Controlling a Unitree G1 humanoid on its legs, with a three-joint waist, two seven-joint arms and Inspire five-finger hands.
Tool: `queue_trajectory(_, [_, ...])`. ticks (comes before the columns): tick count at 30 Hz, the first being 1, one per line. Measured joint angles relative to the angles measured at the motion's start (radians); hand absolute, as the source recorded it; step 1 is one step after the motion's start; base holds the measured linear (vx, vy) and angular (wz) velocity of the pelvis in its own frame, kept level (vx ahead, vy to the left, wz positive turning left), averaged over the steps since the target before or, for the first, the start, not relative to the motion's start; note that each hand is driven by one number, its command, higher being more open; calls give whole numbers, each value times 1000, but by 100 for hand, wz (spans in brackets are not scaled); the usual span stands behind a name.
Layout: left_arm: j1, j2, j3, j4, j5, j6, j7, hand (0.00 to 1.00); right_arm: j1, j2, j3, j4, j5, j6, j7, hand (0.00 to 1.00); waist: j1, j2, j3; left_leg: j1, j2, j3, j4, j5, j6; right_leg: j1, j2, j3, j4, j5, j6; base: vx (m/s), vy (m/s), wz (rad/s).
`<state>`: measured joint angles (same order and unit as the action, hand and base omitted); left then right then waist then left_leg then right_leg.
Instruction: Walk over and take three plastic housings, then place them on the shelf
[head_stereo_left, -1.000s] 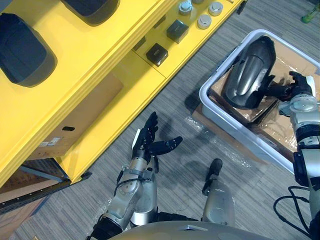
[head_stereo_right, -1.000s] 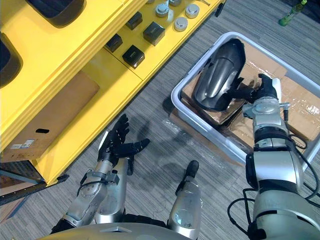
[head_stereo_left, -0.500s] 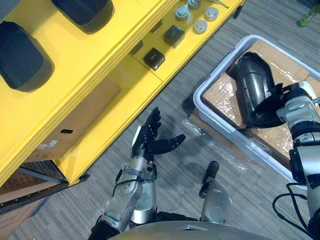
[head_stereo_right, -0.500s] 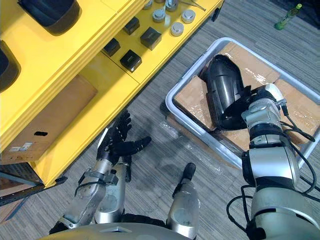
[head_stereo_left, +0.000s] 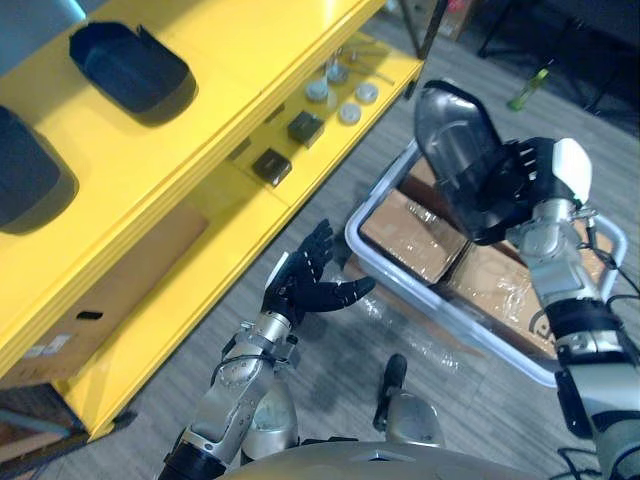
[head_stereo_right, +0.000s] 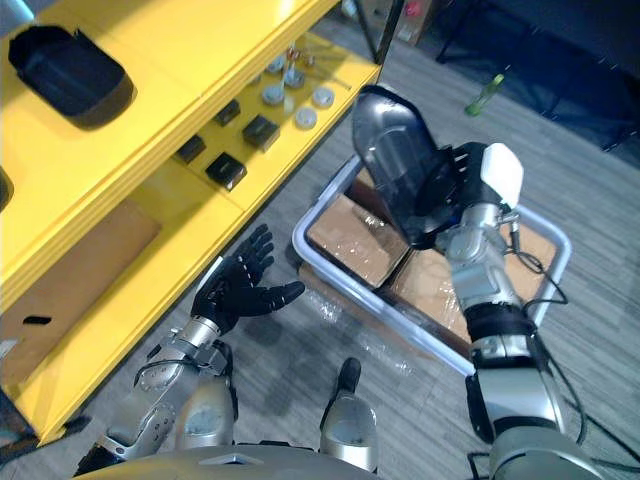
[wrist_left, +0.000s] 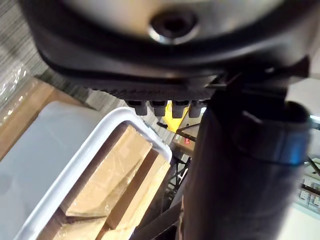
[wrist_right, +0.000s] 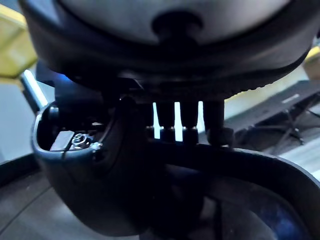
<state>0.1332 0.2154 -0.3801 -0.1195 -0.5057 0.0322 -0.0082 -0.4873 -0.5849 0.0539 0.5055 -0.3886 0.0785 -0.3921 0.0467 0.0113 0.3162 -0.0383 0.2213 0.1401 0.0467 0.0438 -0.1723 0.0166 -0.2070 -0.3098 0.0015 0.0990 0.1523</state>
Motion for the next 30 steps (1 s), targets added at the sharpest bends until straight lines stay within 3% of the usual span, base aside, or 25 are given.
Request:
queue_trajectory(2, [-30,-16,-6,24,-58,41,21,100,65,49,-21,-90,-2,-19,-28,0,-6,-9,-34,34,-1,13,-27,6,-4,16,1,3,-9,0,0,60,-2,-12])
queue_trajectory(7, [-89,-64,-18,38,-116,49,63,100,182,140,-46,-258,-38,-75,-105,0,-32,-12,-79,98,-3,49,-72,18,-6,41,1,13,-16,0,1,5,1,-14])
queue_trajectory(12, [-151,-105,-43,76,-100,-30,96,100,286,225,-45,-362,-37,-137,-141,0,-75,-12,-116,140,-4,79,-90,22,-9,55,3,37,-21,1,4,-40,0,-19])
queue_trajectory(16, [-179,-130,-55,76,-78,-70,106,100,330,276,-29,-406,-35,-164,-142,0,-90,-9,-136,164,-3,106,-92,21,-10,54,5,63,-24,6,9,-34,4,-19])
queue_trajectory(22, [-209,-141,-76,75,-82,-78,97,100,358,287,38,-424,-35,-199,-136,0,-85,-6,-165,168,-3,112,-92,21,-10,56,8,69,-33,15,7,-12,2,-4])
queue_trajectory(30, [-209,-140,-93,73,-88,-75,86,100,357,324,137,-424,-26,-201,-134,0,-76,-5,-193,169,-3,105,-92,21,-10,66,8,64,-39,18,6,-4,2,1])
